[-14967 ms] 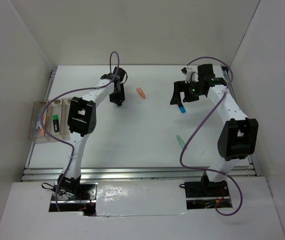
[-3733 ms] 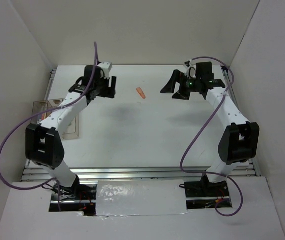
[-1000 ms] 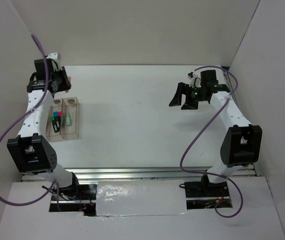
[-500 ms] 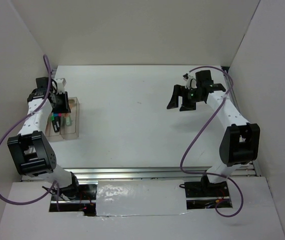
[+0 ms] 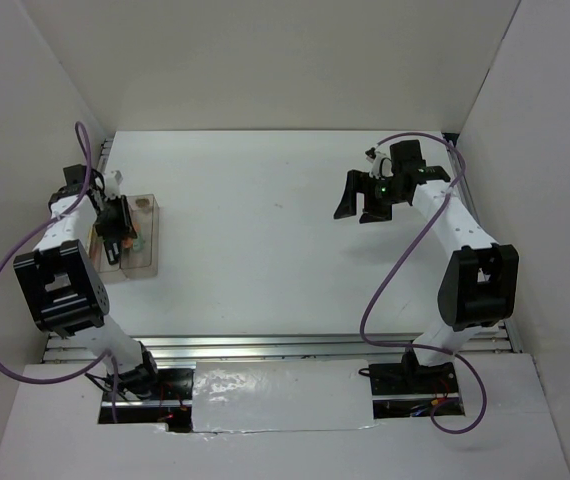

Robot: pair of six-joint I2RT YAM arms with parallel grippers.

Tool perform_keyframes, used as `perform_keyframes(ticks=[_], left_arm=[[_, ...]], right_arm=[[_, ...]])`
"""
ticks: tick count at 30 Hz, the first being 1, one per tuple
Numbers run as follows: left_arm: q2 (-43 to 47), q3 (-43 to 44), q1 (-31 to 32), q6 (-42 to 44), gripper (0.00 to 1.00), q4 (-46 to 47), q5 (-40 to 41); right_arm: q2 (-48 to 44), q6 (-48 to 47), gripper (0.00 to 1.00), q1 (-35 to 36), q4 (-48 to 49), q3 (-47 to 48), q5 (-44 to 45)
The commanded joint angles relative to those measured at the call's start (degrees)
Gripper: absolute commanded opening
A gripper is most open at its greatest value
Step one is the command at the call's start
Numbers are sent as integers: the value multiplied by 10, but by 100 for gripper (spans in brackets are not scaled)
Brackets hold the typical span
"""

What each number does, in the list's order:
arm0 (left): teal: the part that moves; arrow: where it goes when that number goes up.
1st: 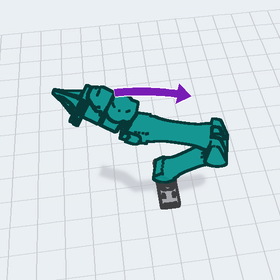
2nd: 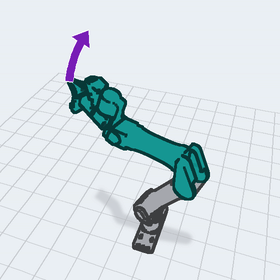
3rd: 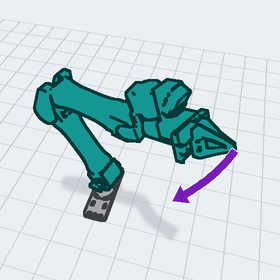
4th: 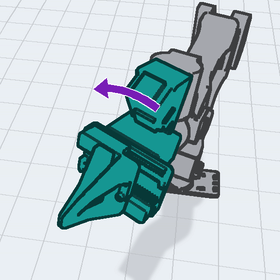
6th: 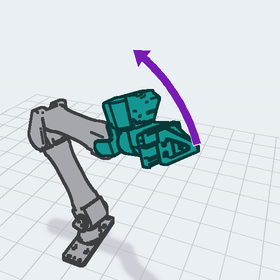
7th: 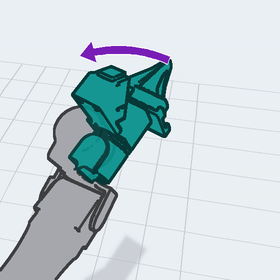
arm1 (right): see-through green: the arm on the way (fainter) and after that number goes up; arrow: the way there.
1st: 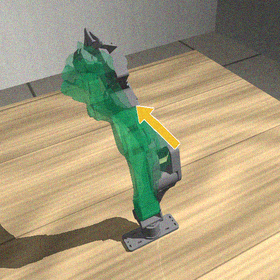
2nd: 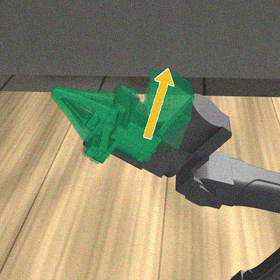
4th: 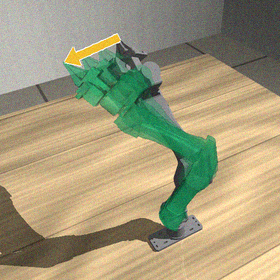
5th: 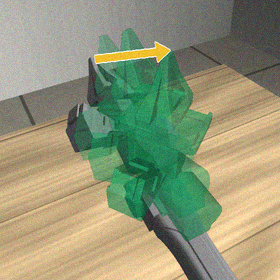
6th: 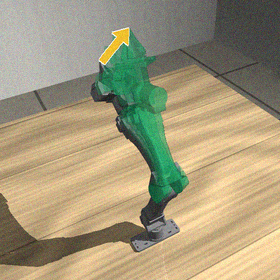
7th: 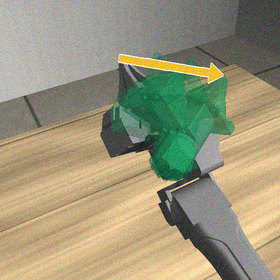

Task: Sort the stationery into containers
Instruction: Place the stationery in the storage box, then reset both arms

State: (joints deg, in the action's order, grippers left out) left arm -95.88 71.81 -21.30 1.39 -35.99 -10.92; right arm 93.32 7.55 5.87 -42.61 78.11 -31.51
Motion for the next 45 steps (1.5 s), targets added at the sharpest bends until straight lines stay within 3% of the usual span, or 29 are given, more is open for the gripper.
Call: perform_keyframes(ticks=[1,4,9,11,17,21,26,30,36,42,45], left_arm=[[3,10,-1,9,33,1,-36],[11,16,-1,11,47,-2,-38],[23,32,-1,12,59,-22,-24],[31,39,-3,13,60,-29,-22],[133,82,-2,13,58,-19,-126],[162,120,109,13,74,-32,-99],[162,95,227,-2,99,-17,-32],[169,76,294,-7,99,3,19],[206,27,320,-9,99,32,27],[269,-60,340,30,99,58,90],[295,-97,347,47,99,64,106]], right_arm=[[4,-11,92,6,-15,28,7],[4,-11,92,8,-16,27,7],[3,-11,92,8,-17,29,7],[3,-11,93,8,-18,31,5],[-5,-14,93,9,-20,31,8],[-6,-28,93,9,-27,37,15],[-21,-68,96,8,-49,28,77],[-81,-115,100,4,-41,-19,163],[-202,-141,100,-2,23,-131,274],[-322,-171,100,-8,79,-247,310],[-339,-184,100,-8,75,-262,332]])
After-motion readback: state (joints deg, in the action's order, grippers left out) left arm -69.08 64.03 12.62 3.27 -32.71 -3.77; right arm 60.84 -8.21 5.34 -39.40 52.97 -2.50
